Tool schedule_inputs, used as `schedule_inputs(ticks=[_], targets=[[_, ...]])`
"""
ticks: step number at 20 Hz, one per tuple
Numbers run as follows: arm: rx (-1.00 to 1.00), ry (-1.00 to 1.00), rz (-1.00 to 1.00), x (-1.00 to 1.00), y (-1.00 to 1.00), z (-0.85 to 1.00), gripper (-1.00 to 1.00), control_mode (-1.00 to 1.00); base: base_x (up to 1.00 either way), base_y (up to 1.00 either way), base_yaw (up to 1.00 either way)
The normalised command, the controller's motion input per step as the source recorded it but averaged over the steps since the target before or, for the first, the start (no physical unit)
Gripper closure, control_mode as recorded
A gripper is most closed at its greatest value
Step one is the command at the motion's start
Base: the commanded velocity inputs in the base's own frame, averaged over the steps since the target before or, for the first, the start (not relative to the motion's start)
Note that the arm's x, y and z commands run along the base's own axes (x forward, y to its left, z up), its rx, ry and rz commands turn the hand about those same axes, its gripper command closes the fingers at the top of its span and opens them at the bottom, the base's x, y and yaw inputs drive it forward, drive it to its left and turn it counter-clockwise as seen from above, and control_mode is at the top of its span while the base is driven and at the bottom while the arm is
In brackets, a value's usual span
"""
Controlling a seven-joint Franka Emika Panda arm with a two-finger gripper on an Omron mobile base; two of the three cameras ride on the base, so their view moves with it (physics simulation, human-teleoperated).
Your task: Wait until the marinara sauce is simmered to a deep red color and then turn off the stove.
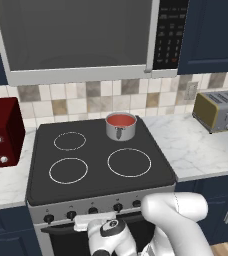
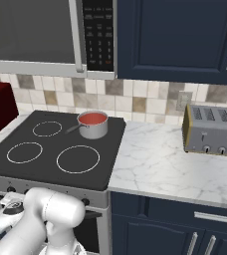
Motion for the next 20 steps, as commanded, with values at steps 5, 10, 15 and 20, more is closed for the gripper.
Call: schedule_inputs(ticks=[5,10,15,20], targets=[[0.17,0.00,-0.12,0.00,0.00,0.00,1.00,-1.00,0.00,0.00,0.00],[0.17,0.00,-0.13,0.00,0.00,0.00,1.00,-1.00,0.00,0.00,0.00],[0.17,-0.02,-0.15,-0.02,0.00,0.00,1.00,-1.00,0.00,0.00,0.00],[0.18,-0.04,-0.20,-0.12,0.00,0.00,1.00,-1.00,0.00,0.00,0.00]])
